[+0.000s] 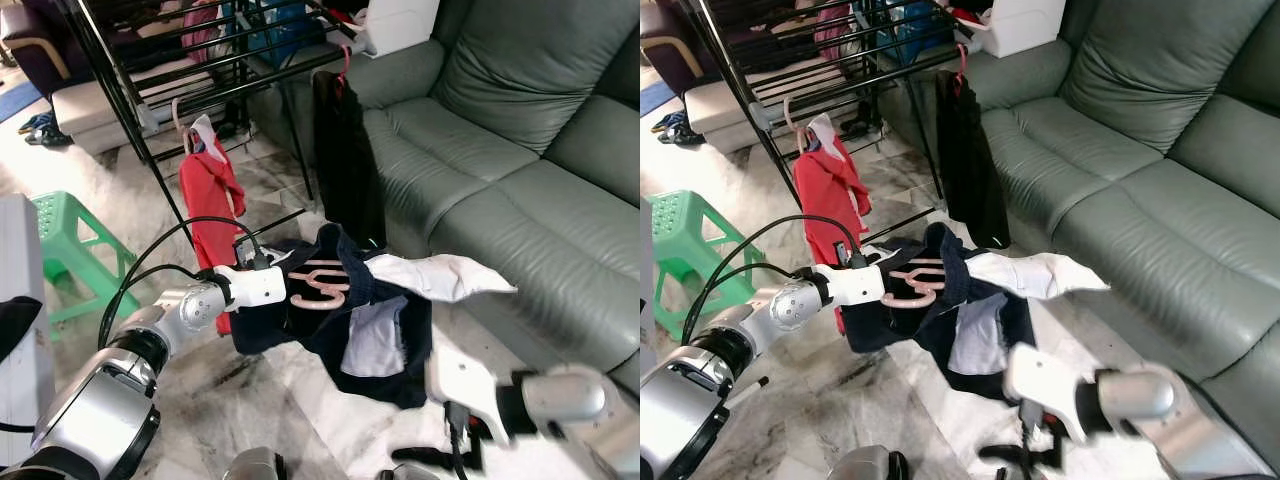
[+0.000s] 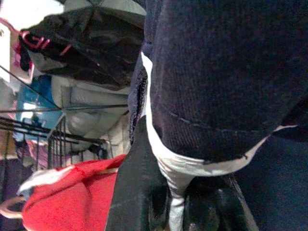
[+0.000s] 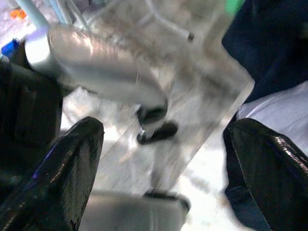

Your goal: Hang hanger

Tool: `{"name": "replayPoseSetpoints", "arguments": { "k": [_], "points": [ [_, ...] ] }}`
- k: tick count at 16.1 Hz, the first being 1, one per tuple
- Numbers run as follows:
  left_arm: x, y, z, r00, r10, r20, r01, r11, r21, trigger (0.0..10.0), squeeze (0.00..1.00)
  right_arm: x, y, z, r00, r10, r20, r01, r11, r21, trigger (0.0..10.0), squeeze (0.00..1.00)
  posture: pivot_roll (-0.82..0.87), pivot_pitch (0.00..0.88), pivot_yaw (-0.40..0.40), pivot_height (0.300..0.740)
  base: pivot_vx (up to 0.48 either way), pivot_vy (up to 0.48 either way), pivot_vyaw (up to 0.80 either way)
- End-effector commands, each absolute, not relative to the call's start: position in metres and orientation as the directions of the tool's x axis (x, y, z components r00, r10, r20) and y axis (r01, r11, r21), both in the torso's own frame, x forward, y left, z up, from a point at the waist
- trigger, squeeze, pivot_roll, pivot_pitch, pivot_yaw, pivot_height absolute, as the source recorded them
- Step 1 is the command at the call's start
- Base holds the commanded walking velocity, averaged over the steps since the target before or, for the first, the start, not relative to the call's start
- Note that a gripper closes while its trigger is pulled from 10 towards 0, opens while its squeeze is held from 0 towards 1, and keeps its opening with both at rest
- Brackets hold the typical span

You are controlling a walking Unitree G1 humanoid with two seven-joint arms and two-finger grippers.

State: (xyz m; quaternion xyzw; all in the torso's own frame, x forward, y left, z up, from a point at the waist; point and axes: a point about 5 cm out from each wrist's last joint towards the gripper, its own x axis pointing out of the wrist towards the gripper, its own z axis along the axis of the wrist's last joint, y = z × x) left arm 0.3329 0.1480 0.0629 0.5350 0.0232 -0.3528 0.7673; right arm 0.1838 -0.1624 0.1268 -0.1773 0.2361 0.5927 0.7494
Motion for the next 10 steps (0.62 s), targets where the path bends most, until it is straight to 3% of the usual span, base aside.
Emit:
{"name": "replayPoseSetpoints", "arguments": {
  "k": [1,3,6,10],
  "points": [
    [0.338,0.149,0.071,0.753,-0.520,-0.404,0.549,0.156,0.821,0.0,0.00,0.200,-0.156,0.160,0.293,0.846,-0.446,-0.955,0.282,-0.094,10.0,0.00,-0.11,0.013,0.104,0.740,0.000,0.000,0.00],
    [0.338,0.147,0.070,0.733,-0.528,-0.429,0.565,0.120,0.816,0.0,0.00,0.217,-0.162,0.181,0.382,0.822,-0.421,-0.918,0.285,-0.276,10.0,0.00,-0.11,0.013,0.105,0.740,0.000,0.000,0.00],
    [0.338,0.146,0.069,0.733,-0.528,-0.429,0.568,0.129,0.813,0.0,0.00,0.229,-0.177,0.188,0.429,0.793,-0.433,-0.898,0.321,-0.302,10.0,0.00,-0.11,0.012,0.103,0.740,0.000,0.000,0.00],
    [0.338,0.139,0.072,0.714,-0.560,-0.420,0.575,0.126,0.809,0.0,0.00,0.239,-0.204,0.142,0.357,0.693,-0.627,-0.934,0.278,-0.224,10.0,0.00,-0.10,0.013,0.099,0.740,0.000,0.000,0.00]
  ]
}}
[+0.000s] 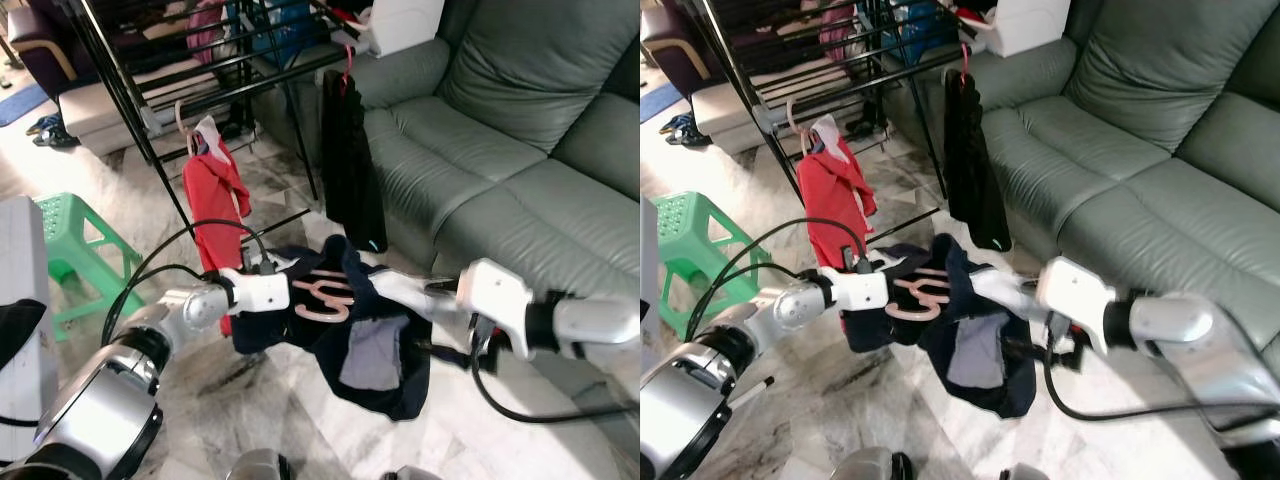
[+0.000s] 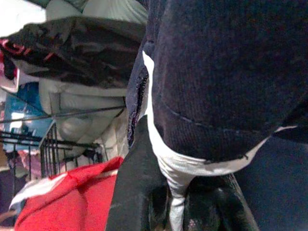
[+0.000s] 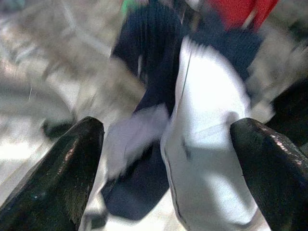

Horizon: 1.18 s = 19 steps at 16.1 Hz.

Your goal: Hang hanger

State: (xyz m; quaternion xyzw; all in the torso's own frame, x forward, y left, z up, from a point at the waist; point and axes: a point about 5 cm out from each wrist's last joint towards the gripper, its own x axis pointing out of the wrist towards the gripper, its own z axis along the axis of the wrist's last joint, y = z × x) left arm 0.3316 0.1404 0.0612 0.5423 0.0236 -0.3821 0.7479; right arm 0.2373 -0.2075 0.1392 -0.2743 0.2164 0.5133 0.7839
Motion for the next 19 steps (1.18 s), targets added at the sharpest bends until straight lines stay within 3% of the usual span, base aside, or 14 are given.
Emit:
{"name": "replayPoseSetpoints", "arguments": {
  "k": [1,4,5,6,11,13,14,16,18,19],
  "points": [
    [0.338,0.139,0.072,0.712,-0.563,-0.420,0.576,0.126,0.808,0.0,0.00,0.241,-0.206,0.138,0.349,0.683,-0.641,-0.937,0.273,-0.220,10.0,0.00,-0.10,0.013,0.098,0.740,0.000,0.000,0.00],
    [0.340,0.134,0.078,0.702,-0.585,-0.407,0.572,0.123,0.811,0.0,0.00,0.265,-0.213,0.121,0.416,0.623,-0.663,-0.909,0.291,-0.297,10.0,0.00,-0.09,0.012,0.092,0.740,0.000,0.000,0.00],
    [0.339,0.132,0.078,0.691,-0.597,-0.407,0.577,0.117,0.808,0.0,0.00,0.272,-0.212,0.118,0.434,0.620,-0.654,-0.901,0.288,-0.324,5.9,0.00,-0.09,0.012,0.092,0.740,0.000,0.000,0.00],
    [0.339,0.129,0.079,0.682,-0.610,-0.404,0.580,0.113,0.807,0.0,0.00,0.277,-0.211,0.116,0.446,0.624,-0.642,-0.895,0.304,-0.327,0.0,0.00,-0.09,0.011,0.090,0.740,0.000,0.000,0.00],
    [0.338,0.116,0.082,0.624,-0.651,-0.432,0.620,0.076,0.781,0.0,0.00,0.298,-0.198,0.106,0.484,0.637,-0.601,-0.868,0.263,-0.420,0.0,0.00,-0.08,0.010,0.085,0.740,0.000,0.000,0.00],
    [0.340,0.106,0.086,0.573,-0.666,-0.479,0.670,0.044,0.741,0.0,0.00,0.307,-0.184,0.112,0.505,0.674,-0.538,-0.839,0.238,-0.489,3.9,0.00,-0.08,0.008,0.084,0.740,0.000,0.000,0.00],
    [0.340,0.103,0.085,0.562,-0.665,-0.492,0.689,0.047,0.723,0.0,0.00,0.308,-0.181,0.113,0.507,0.683,-0.526,-0.834,0.234,-0.499,10.0,0.00,-0.08,0.008,0.084,0.740,0.000,0.000,0.00],
    [0.340,0.098,0.084,0.541,-0.662,-0.518,0.715,0.039,0.698,0.0,0.00,0.307,-0.175,0.112,0.479,0.706,-0.521,-0.840,0.195,-0.507,10.0,0.00,-0.07,0.006,0.084,0.740,0.000,0.000,0.00],
    [0.341,0.092,0.086,0.535,-0.667,-0.519,0.720,0.039,0.693,0.0,0.00,0.302,-0.173,0.105,0.427,0.714,-0.554,-0.867,0.149,-0.476,9.7,0.26,-0.08,0.004,0.085,0.740,0.000,0.000,0.00],
    [0.342,0.090,0.088,0.534,-0.670,-0.516,0.721,0.042,0.692,0.0,0.00,0.301,-0.177,0.100,0.408,0.701,-0.585,-0.880,0.131,-0.457,0.0,0.00,-0.08,0.004,0.085,0.740,0.000,0.000,0.00]
  ]
}}
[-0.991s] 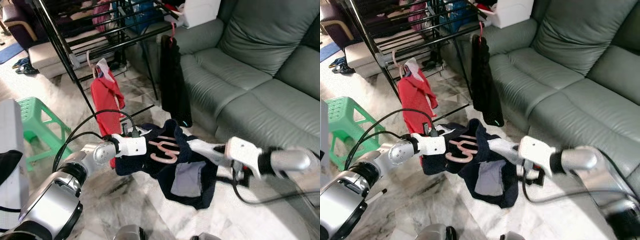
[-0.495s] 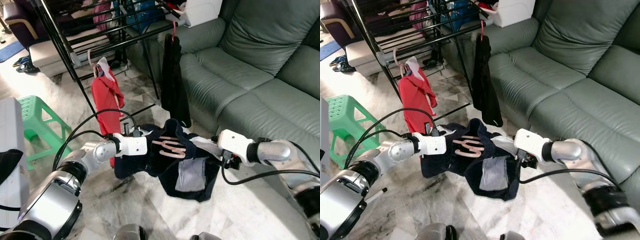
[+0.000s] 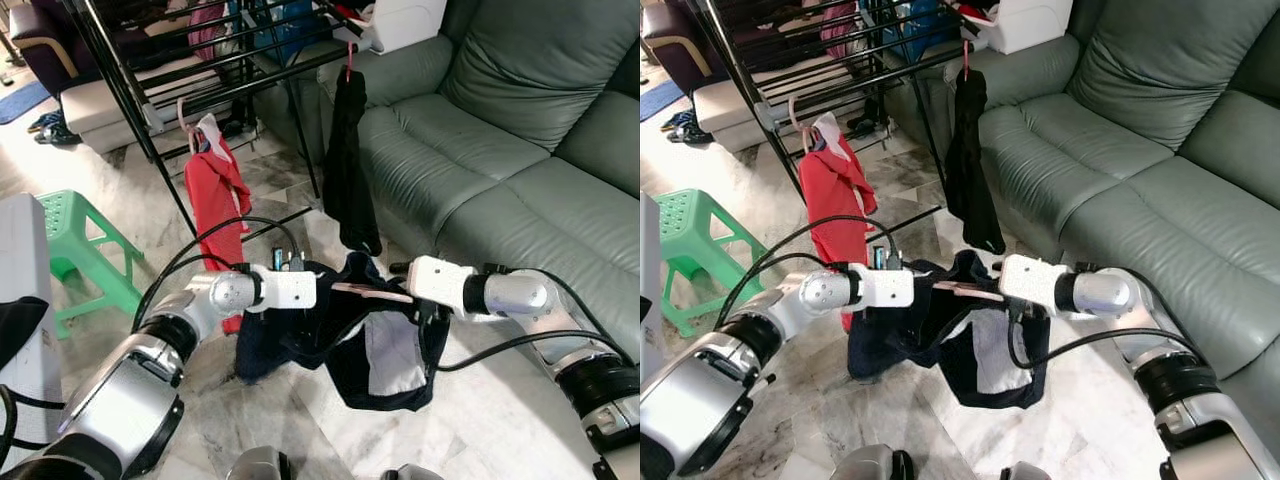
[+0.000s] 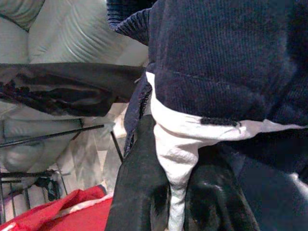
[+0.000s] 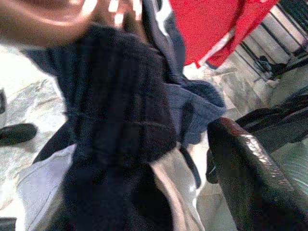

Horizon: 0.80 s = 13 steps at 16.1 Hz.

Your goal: Hang hanger

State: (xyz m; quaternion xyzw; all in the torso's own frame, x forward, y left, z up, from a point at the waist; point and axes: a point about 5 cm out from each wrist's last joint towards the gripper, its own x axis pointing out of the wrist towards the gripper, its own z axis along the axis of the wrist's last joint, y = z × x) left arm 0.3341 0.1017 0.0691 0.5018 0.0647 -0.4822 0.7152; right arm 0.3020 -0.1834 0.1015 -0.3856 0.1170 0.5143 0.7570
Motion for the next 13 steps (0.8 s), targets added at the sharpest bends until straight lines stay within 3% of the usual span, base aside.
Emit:
{"name": "replayPoseSetpoints", "arguments": {
  "k": [1,5,13],
  "points": [
    [0.343,0.089,0.089,0.533,-0.670,-0.516,0.721,0.041,0.692,0.0,0.00,0.300,-0.183,0.096,0.412,0.680,-0.607,-0.885,0.138,-0.445,0.0,0.00,-0.08,0.003,0.084,0.740,0.000,0.000,0.00],
    [0.344,0.095,0.090,0.540,-0.656,-0.527,0.722,0.039,0.691,0.0,0.00,0.296,-0.198,0.093,0.416,0.652,-0.635,-0.895,0.169,-0.413,0.0,0.00,-0.08,0.002,0.084,0.740,0.000,0.000,0.00],
    [0.343,0.093,0.090,0.529,-0.665,-0.527,0.734,0.047,0.678,0.0,0.00,0.304,-0.216,0.095,0.524,0.600,-0.605,-0.840,0.247,-0.483,0.0,0.00,-0.08,0.003,0.082,0.740,0.000,0.000,0.00]
  ]
}}
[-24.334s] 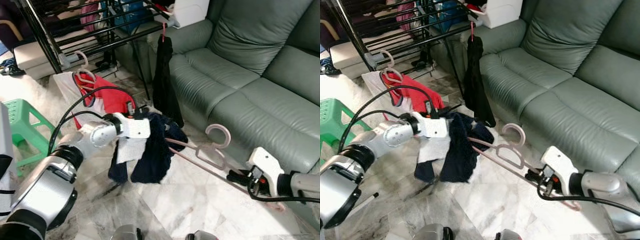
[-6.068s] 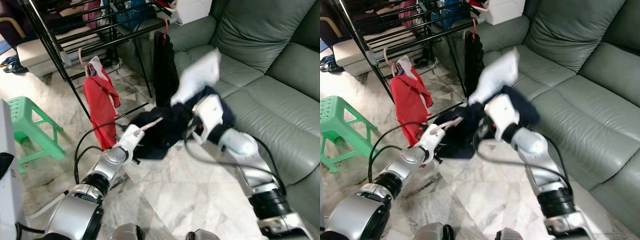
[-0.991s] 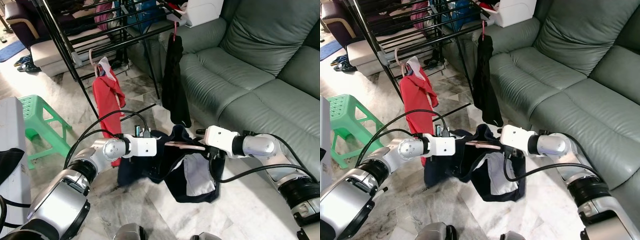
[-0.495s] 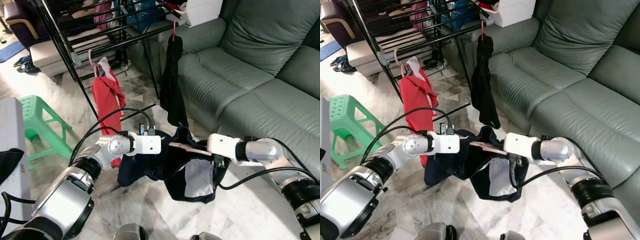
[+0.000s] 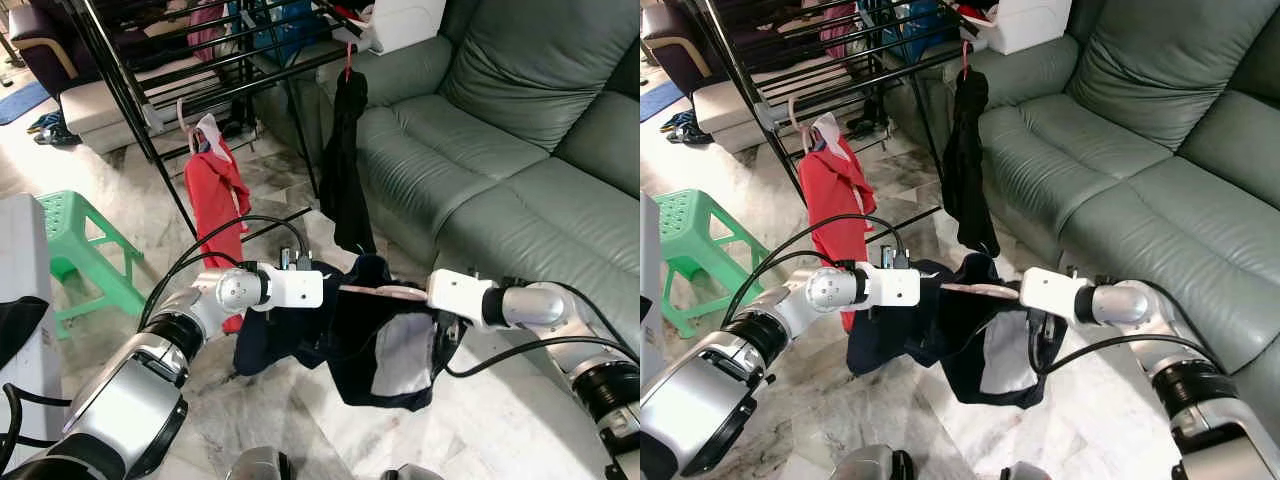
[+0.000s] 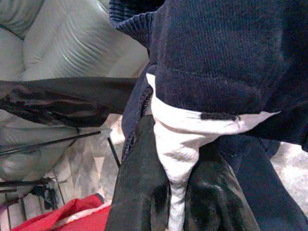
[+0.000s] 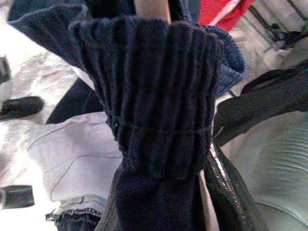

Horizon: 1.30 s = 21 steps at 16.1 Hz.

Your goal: Hang hanger

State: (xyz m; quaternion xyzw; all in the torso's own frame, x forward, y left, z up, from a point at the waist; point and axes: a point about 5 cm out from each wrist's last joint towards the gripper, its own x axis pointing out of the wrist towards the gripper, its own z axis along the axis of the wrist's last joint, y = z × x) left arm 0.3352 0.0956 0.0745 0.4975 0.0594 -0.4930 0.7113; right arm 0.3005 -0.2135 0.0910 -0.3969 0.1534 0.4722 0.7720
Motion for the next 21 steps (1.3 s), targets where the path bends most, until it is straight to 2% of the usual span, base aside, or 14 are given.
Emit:
{"name": "replayPoseSetpoints", "arguments": {
  "k": [1,4,9,10,11,12,13,14,15,17,21],
  "points": [
    [0.343,0.091,0.092,0.530,-0.677,-0.511,0.731,0.060,0.680,0.0,0.00,0.307,-0.215,0.098,0.545,0.606,-0.580,-0.825,0.264,-0.499,0.0,0.00,-0.08,0.002,0.080,0.740,0.000,0.000,0.00],
    [0.342,0.086,0.095,0.530,-0.701,-0.477,0.720,0.075,0.690,0.0,0.00,0.310,-0.209,0.100,0.567,0.632,-0.529,-0.810,0.311,-0.497,0.0,0.00,-0.08,0.002,0.078,0.740,0.000,0.000,0.00],
    [0.345,0.080,0.102,0.613,-0.713,-0.341,0.624,0.172,0.762,0.0,0.00,0.309,-0.205,0.100,0.624,0.666,-0.409,-0.776,0.470,-0.420,0.0,0.00,-0.08,0.005,0.066,0.740,0.000,0.000,0.00],
    [0.346,0.080,0.104,0.630,-0.711,-0.313,0.600,0.189,0.777,0.4,0.00,0.305,-0.204,0.097,0.632,0.667,-0.395,-0.771,0.485,-0.413,0.0,0.00,-0.08,0.005,0.066,0.740,0.000,0.000,0.00],
    [0.346,0.080,0.103,0.630,-0.710,-0.315,0.598,0.184,0.780,2.5,0.00,0.303,-0.204,0.096,0.635,0.668,-0.389,-0.769,0.493,-0.407,0.0,0.00,-0.08,0.005,0.066,0.740,0.000,0.000,0.00],
    [0.344,0.080,0.100,0.616,-0.715,-0.329,0.611,0.170,0.773,3.5,0.00,0.300,-0.203,0.093,0.637,0.669,-0.382,-0.767,0.505,-0.396,0.0,0.00,-0.08,0.005,0.066,0.740,0.000,0.000,0.00],
    [0.341,0.081,0.096,0.603,-0.721,-0.341,0.608,0.139,0.781,3.8,0.12,0.296,-0.201,0.089,0.643,0.669,-0.372,-0.764,0.526,-0.375,0.0,0.00,-0.08,0.003,0.059,0.740,0.000,0.000,0.00],
    [0.340,0.081,0.096,0.596,-0.731,-0.333,0.612,0.145,0.778,9.8,0.96,0.292,-0.201,0.085,0.642,0.670,-0.373,-0.766,0.535,-0.356,0.0,0.00,-0.08,0.003,0.059,0.740,0.000,0.000,0.00],
    [0.338,0.081,0.094,0.594,-0.733,-0.332,0.608,0.139,0.781,10.0,1.00,0.288,-0.199,0.080,0.640,0.670,-0.376,-0.768,0.540,-0.345,0.0,0.00,-0.08,0.000,0.061,0.740,0.000,0.000,0.00],
    [0.334,0.084,0.090,0.578,-0.746,-0.331,0.588,0.099,0.803,10.0,1.00,0.276,-0.191,0.070,0.633,0.677,-0.375,-0.774,0.549,-0.315,0.0,0.00,-0.08,0.000,0.071,0.740,0.000,0.000,0.00],
    [0.325,0.089,0.084,0.498,-0.777,-0.386,0.539,-0.071,0.839,10.0,1.00,0.261,-0.184,0.057,0.589,0.691,-0.419,-0.808,0.526,-0.267,0.0,0.00,-0.07,0.000,0.072,0.740,0.000,0.000,0.00]
  ]
}}
